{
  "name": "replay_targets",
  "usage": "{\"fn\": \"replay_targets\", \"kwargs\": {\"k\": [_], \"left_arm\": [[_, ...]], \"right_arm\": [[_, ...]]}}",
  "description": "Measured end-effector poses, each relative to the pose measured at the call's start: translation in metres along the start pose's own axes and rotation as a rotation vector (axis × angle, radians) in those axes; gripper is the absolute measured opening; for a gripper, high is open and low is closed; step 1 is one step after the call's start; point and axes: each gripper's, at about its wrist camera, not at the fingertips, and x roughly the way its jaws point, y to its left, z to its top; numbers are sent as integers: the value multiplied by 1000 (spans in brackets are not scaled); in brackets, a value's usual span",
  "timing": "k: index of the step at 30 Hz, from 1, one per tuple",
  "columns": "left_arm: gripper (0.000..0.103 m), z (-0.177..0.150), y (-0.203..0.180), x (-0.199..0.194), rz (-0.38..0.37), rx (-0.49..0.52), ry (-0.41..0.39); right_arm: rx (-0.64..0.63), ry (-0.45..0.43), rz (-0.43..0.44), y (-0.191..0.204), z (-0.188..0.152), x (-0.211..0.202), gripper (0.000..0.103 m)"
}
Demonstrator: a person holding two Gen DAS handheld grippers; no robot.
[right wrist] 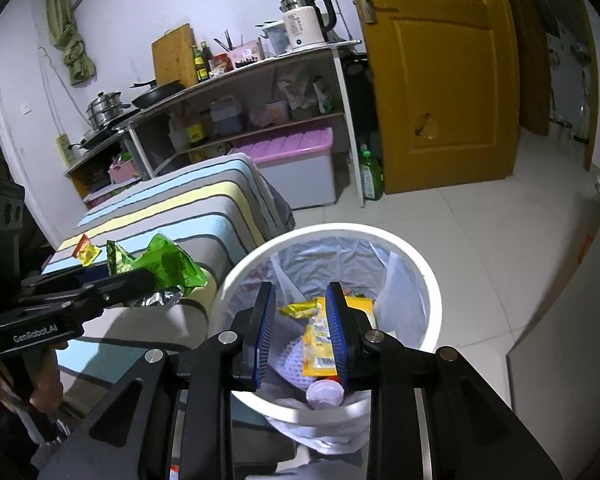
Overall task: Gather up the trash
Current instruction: 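Open both grippers over the bin to drop the bag and wrapper, then move both grippers back over the table toward the red-yellow bag and brown wrapper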
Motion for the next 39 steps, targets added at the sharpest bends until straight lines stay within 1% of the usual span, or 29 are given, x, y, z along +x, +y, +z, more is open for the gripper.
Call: {"fn": "replay_targets", "kwargs": {"k": [3,5,7,9,13,20,28,39], "left_arm": [[43,0,0,0,-15,2,-2],[48,1,-1,6,-26,6,7],[60,0,-1,8,-33,4,2],[62,0,-3,8,-35,7,-4],[62,0,-3,5,-36,4,-7],[62,0,6,-20,-17,-23,-57],[62,-9,26,-65,55,-46,-132],[62,-30,66,-119,168,-96,-190]], "right_arm": [[-4,-4,2,3,1,-3,27],[-7,-9,3,5,2,-5,27],[-8,-15,2,5,2,-8,27],[-11,-17,2,5,2,-10,27],[-14,-20,4,5,2,-11,27],[-44,-32,32,20,3,-18,27],[-116,-47,84,56,3,-26,27],[-221,-30,175,115,2,-18,27]]}}
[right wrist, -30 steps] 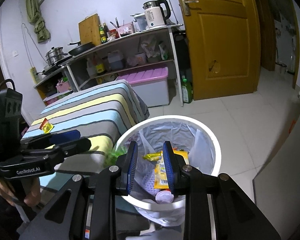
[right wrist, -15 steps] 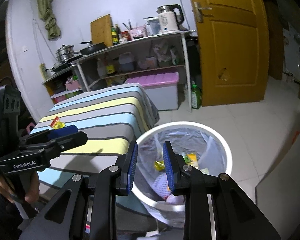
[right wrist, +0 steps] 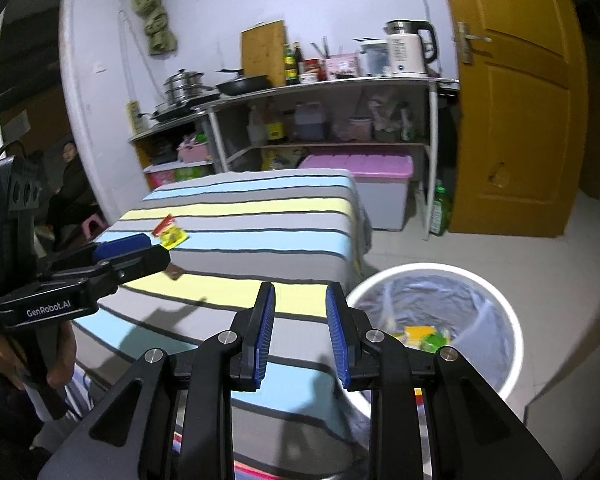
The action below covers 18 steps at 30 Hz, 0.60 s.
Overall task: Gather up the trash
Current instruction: 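Move both grippers back over the table toward the red-yellow bag and brown wrapper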
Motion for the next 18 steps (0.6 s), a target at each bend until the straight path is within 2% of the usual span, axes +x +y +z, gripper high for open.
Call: {"fn": "replay_targets", "kwargs": {"k": [6,10,18], "left_arm": [[62,-4,27,-23,78,-21,-24],[62,-9,47,-36,121,-44,-33],[62,-18,86,-51,202,-97,-40]], "right_arm": [[-55,19,52,28,4,16,28],[-97,33,87,48,6,29,34],[-163,64,145,80,11,56,34]]}}
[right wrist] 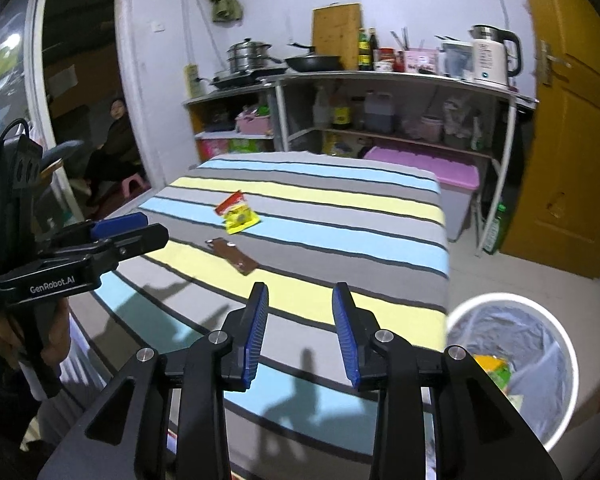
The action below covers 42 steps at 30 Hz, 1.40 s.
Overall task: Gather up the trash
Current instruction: 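Move both grippers back over the table toward the red-yellow bag and brown wrapper, then grasp the red-yellow snack bag with the left gripper while the right grasps the brown wrapper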
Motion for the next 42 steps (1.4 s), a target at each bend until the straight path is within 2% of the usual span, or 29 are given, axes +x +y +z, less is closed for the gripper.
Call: {"fn": "replay_targets", "kwargs": {"k": [14,29,34,42], "left_arm": [[62,-11,64,-9,104,-76,-1],[62,-9,102,12,133,-102,24],[62,-4,108,24,129,-105,36],[62,10,108,49,97,-105,61]], "right_arm": [[-126,91,95,43,20,77,34],[-226,268,134,63,29,187,34],[-212,290,149,61,36,198,34],[-169,280,137,51,34,187,24]]}}
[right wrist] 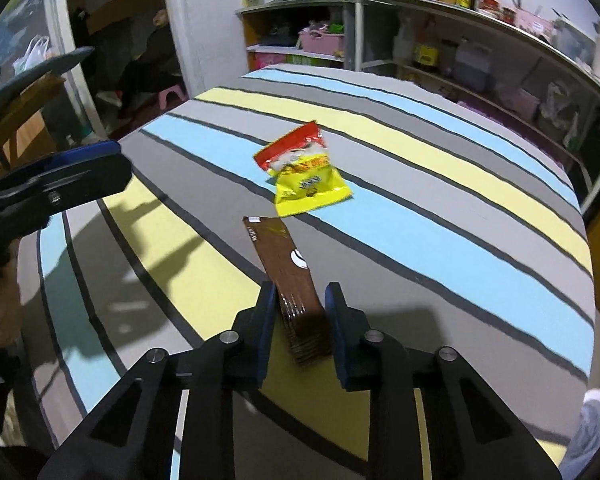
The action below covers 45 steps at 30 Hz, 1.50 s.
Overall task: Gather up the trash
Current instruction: 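Grasp the red-yellow snack bag with the left gripper while the right grasps the brown wrapper, then carry the red-yellow bag and brown wrapper with both grippers over the bin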
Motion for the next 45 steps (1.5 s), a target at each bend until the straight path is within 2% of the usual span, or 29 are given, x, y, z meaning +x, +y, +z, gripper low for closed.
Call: {"fn": "replay_targets", "kwargs": {"k": [9,18,23,24,26,27,30,36,45], "left_arm": [[62,17,-19,48,-35,16,63],[62,29,-36,105,3,51,142],[62,31,-33,128,13,22,188],[60,32,-32,129,9,16,193],[46,32,-31,135,2,7,209],[38,32,-31,135,12,7,211],[32,32,-31,134,13,8,201],[31,27,-43,113,11,30,164],[31,18,-75,59,-64,30,99]], "right_arm": [[130,-59,-36,-35,-22,-36,22],[195,-93,-52,-62,-36,-56,22],[215,-104,-55,-71,-42,-59,22],[221,-105,-57,-73,-42,-59,22],[234,-109,-62,-78,-43,-60,22],[240,-110,-64,-79,-44,-60,22],[254,-118,-70,-83,-48,-64,22],[280,-141,-97,-84,-55,-76,22],[325,-198,-156,-80,-71,-113,21]]}}
